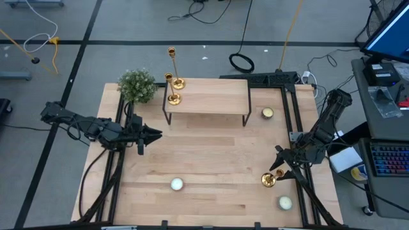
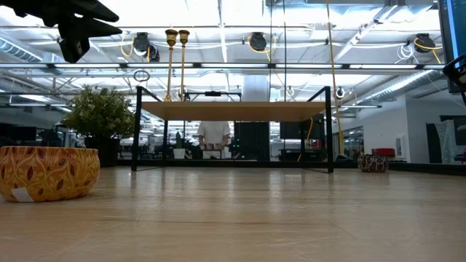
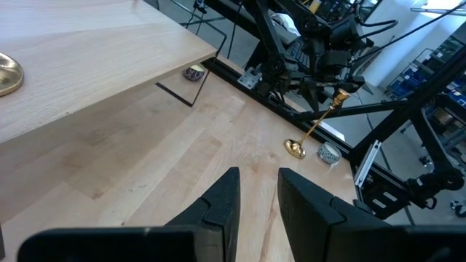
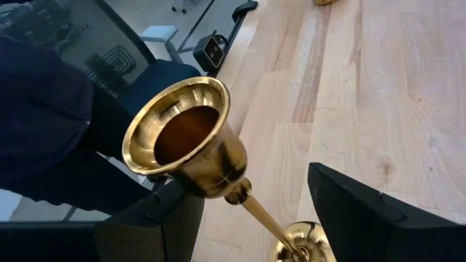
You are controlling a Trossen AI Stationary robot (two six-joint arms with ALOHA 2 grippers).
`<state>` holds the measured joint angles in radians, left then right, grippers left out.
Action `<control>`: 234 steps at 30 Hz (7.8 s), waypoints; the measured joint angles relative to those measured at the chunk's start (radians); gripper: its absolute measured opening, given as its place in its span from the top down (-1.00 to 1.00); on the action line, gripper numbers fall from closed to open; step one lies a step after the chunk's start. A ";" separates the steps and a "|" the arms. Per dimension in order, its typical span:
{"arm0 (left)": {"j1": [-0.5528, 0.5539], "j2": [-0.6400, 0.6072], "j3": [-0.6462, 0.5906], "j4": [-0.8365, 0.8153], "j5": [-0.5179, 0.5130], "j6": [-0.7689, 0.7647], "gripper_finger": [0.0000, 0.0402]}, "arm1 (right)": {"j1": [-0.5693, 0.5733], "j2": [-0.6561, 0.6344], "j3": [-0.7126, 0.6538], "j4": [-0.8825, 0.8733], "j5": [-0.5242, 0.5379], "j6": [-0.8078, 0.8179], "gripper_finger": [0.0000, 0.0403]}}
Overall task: Pick & Place candle stick holders
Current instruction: Put the gold candle holder on the shelf
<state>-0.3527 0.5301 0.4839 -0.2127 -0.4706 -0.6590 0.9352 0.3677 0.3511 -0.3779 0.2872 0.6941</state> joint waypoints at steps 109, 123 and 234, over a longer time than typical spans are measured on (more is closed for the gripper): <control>0.000 0.000 0.000 0.000 -0.002 0.000 0.54 | -0.035 0.000 0.000 0.599 0.401 -0.492 0.54; 0.000 0.000 0.000 0.000 -0.002 0.001 0.54 | -0.238 0.000 0.000 0.936 0.401 -0.671 0.54; 0.000 0.000 0.000 0.061 -0.062 0.294 0.54 | -1.386 1.541 1.131 1.195 -0.528 -0.452 0.55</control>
<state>-0.3527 0.5299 0.4839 -0.1516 -0.5330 -0.3653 -0.4503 1.9087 1.4826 0.8170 -0.2405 0.2424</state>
